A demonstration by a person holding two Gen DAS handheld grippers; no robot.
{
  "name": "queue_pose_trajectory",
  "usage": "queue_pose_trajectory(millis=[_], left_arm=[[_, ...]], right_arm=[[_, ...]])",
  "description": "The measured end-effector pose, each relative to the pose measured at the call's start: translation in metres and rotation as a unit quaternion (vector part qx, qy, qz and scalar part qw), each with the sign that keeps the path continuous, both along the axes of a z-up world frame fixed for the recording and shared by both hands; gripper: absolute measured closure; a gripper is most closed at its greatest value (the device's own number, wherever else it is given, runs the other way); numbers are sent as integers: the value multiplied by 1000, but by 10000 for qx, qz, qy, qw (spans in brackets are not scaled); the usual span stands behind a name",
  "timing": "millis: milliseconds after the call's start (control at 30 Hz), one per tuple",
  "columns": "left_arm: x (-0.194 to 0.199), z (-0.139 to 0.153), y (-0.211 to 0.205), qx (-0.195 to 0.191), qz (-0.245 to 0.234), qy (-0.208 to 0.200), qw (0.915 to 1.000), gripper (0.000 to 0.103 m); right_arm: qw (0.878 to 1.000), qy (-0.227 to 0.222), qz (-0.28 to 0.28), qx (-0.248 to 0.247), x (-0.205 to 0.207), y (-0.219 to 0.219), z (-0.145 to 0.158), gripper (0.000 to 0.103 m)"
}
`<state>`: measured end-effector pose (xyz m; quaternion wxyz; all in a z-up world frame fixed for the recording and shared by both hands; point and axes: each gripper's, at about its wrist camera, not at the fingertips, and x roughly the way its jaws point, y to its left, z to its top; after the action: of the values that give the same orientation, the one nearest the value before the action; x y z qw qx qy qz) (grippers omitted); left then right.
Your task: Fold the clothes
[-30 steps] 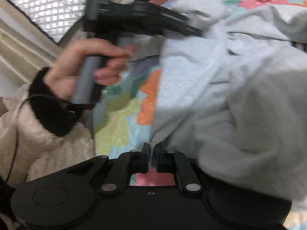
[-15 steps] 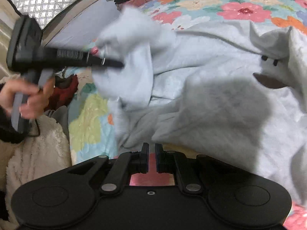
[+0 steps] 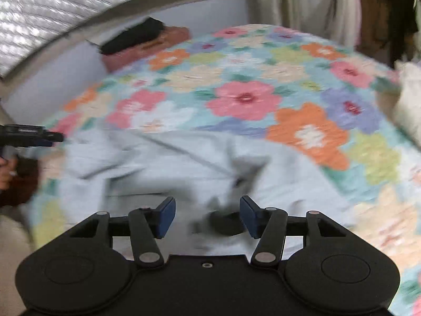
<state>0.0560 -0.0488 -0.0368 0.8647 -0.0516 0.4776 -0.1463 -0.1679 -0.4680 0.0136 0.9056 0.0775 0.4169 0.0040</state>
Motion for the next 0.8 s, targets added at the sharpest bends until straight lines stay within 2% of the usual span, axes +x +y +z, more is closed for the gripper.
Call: queue_pose_trajectory(millis=[67, 133, 233, 300, 367, 433, 467, 500, 533, 567, 600, 633, 733, 767, 800], left_arm=[[15, -13, 3, 74, 98, 238, 9996, 36], [27, -23, -2, 283, 0, 291, 9992, 32], [39, -33, -29, 986, -712, -161, 9925, 28], [45, -41, -41, 1060, -998, -364, 9887, 23], [55, -52, -45, 856, -1053, -170, 9906, 23], [60, -59, -41, 427, -971, -18, 9944, 27], [60, -60, -39, 219, -981, -37, 9949, 38], [59, -61, -38, 5, -1032, -54, 9946, 59], [59, -60, -37, -207, -1096, -33, 9938, 73], [60, -59, -38, -365, -1118, -32, 9931, 85], [62, -58, -41, -469, -1101, -51, 9928, 86], [64, -56, -46, -441, -1114, -157, 9927, 87], [73, -45, -67, -66, -1264, -572, 9903, 88], [77, -41, -73, 3, -1327, -639, 9891, 88], [82, -37, -79, 46, -1394, -689, 9878, 89]], right_arm=[[9998, -18, -171, -41, 5, -12, -1, 43], [9993, -22, -359, 46, 11, -25, -4, 42], [9983, 128, -545, -151, 23, -28, -15, 35], [9958, 350, -744, -399, 32, -29, -24, 28], [9920, 648, -896, -605, 42, -30, -36, 24], [9905, 875, -819, -672, 51, -32, -49, 24], [9895, 978, -782, -719, 56, -36, -60, 24], [9884, 1077, -749, -767, 62, -39, -70, 25], [9874, 1099, -787, -825, 63, -43, -77, 29], [9877, 1056, -817, -818, 65, -49, -84, 49], [9879, 1015, -880, -773, 65, -56, -86, 63], [9882, 971, -947, -716, 66, -64, -89, 87], [9886, 700, -1330, -112, 68, -94, -83, 92], [9881, 618, -1409, 16, 68, -100, -80, 93], [9890, 531, -1382, -56, 70, -102, -74, 93]])
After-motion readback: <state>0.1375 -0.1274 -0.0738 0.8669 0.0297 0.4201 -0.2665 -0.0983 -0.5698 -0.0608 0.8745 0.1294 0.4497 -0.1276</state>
